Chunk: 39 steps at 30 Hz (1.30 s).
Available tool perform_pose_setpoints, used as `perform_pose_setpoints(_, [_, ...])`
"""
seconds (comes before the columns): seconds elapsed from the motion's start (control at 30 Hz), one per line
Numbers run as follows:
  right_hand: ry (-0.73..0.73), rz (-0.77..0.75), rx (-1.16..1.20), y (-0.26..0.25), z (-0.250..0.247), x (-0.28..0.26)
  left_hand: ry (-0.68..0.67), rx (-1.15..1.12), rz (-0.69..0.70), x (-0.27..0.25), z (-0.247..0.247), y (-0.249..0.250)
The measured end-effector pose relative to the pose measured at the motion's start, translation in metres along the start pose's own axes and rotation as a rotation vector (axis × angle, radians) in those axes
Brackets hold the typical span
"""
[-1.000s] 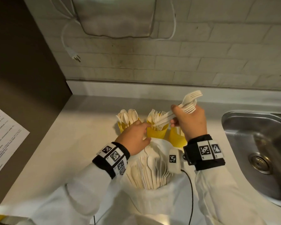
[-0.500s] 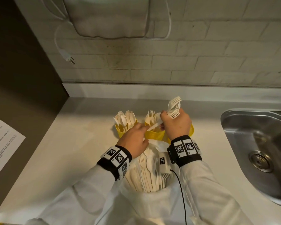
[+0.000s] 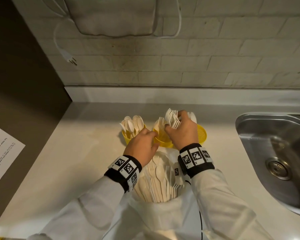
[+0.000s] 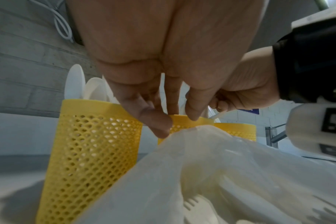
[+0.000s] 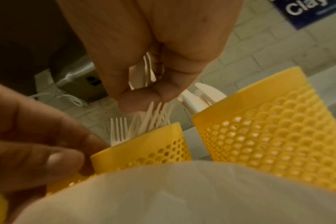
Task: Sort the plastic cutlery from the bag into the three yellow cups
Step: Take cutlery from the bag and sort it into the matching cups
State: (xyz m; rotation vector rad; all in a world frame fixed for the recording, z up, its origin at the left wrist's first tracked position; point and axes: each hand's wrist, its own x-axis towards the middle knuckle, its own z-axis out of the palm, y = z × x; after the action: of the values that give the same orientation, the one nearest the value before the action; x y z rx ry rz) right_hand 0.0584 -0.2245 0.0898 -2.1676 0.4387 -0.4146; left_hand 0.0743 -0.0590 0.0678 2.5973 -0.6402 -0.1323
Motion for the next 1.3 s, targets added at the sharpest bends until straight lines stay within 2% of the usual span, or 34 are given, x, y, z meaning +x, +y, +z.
perform_pose_setpoints(0.23, [-0.062, -0.107, -0.184, 0.004, 0.005, 0.003, 0.075, -0.026, -0.015, 0.003, -0.001, 0.000])
perform_pose_setpoints(0.37, [0.012, -0.306, -0.397, -0.004, 0.007, 0.001, 0.111, -0.034, -0.002, 0.007, -0.001, 0.002])
perform_pose_setpoints(0.5, [-0.231, -0.348, -0.548, -0.005, 0.021, -0.003, 0.126, 0.020, -0.030, 0.014, -0.001, 0.007])
perform_pose_setpoints(0.6, [-0.309, -0.352, -0.656, -0.002, 0.025, -0.002, 0.153, 0.023, -0.047, 0.017, 0.000, 0.007])
perform_pose_setpoints(0.7, [-0.333, -0.340, -0.636, -0.006, 0.022, 0.002, 0.144, 0.004, -0.046, 0.016, -0.002, 0.008])
perform_pose_setpoints(0.9, [-0.168, -0.362, -0.376, -0.019, 0.003, -0.016, 0.197, -0.148, -0.022, -0.009, -0.017, 0.010])
perform_pose_setpoints(0.97, [-0.176, -0.382, -0.293, -0.021, -0.009, -0.028, 0.104, -0.140, 0.003, -0.022, -0.020, 0.008])
perform_pose_setpoints(1.07, [-0.295, -0.433, -0.225, -0.014, -0.024, -0.054, -0.230, -0.124, 0.048, -0.047, -0.021, 0.006])
perform_pose_setpoints(1.13, [-0.422, -0.428, -0.246, -0.002, -0.030, -0.073, -0.393, -0.055, 0.111, -0.064, -0.016, 0.002])
perform_pose_setpoints(1.2, [-0.528, -0.395, -0.277, 0.013, -0.031, -0.091, -0.472, -0.013, 0.135, -0.079, -0.007, -0.005])
perform_pose_setpoints(1.3, [-0.654, -0.337, -0.342, 0.037, -0.029, -0.113, -0.572, 0.002, 0.087, -0.091, 0.005, -0.014])
